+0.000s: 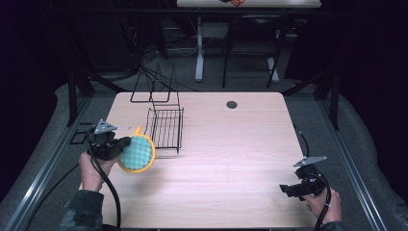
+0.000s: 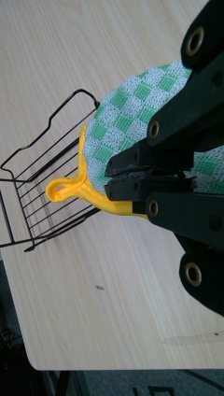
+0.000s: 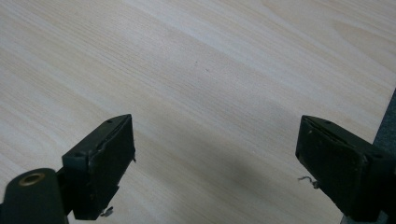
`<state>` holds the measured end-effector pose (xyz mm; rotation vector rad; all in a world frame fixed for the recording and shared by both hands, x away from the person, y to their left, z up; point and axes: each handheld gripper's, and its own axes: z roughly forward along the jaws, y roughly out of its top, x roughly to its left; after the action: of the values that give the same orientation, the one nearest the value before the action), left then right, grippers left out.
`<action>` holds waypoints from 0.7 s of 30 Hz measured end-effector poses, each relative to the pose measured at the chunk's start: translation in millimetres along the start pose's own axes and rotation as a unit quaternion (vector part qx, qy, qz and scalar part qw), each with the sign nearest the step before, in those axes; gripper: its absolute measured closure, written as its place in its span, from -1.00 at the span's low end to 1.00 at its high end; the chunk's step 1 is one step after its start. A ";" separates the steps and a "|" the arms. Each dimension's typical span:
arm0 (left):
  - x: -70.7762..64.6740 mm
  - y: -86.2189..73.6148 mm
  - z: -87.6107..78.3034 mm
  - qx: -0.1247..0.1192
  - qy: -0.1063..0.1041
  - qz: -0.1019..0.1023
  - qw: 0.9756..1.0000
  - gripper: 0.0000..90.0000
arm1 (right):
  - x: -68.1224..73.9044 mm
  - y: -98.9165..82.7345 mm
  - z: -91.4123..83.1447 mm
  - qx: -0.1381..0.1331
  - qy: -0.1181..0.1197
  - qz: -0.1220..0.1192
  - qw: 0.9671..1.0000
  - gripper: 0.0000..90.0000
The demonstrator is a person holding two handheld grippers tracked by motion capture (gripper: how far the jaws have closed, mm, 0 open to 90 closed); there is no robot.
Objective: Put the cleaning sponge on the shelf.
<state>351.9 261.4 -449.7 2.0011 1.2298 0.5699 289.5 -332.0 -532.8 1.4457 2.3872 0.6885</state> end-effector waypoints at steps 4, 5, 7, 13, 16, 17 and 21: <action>-1.1 4.7 4.8 -0.007 -0.006 0.004 1.000 0.94 | 0.4 0.2 -0.2 0.000 0.000 -0.001 1.000 -0.75; -1.4 5.9 5.4 -0.008 -0.006 0.004 1.000 0.94 | 0.6 0.2 -0.2 0.000 0.000 -0.001 1.000 -0.75; -1.8 6.9 6.4 -0.009 -0.005 0.004 1.000 0.94 | 0.6 0.2 -0.1 0.000 0.000 -0.001 1.000 -0.75; -2.1 10.4 13.3 -0.015 -0.009 0.011 1.000 0.94 | 0.6 0.2 0.3 0.001 0.000 -0.001 1.000 -0.75; -2.0 12.1 17.0 -0.018 -0.010 0.013 1.000 0.94 | 0.9 0.5 0.8 0.003 -0.001 -0.004 1.000 -0.75; -1.9 12.7 18.5 -0.018 -0.011 0.013 1.000 0.93 | 0.9 0.6 0.9 0.002 0.000 -0.005 1.000 -0.75; -2.0 14.9 23.7 -0.018 -0.010 0.013 1.000 0.94 | 0.3 0.2 0.8 0.002 0.002 -0.003 1.000 -0.75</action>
<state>375.7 247.2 -453.9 1.9899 1.1749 0.5798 289.9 -331.4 -533.4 1.4400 2.3952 0.6868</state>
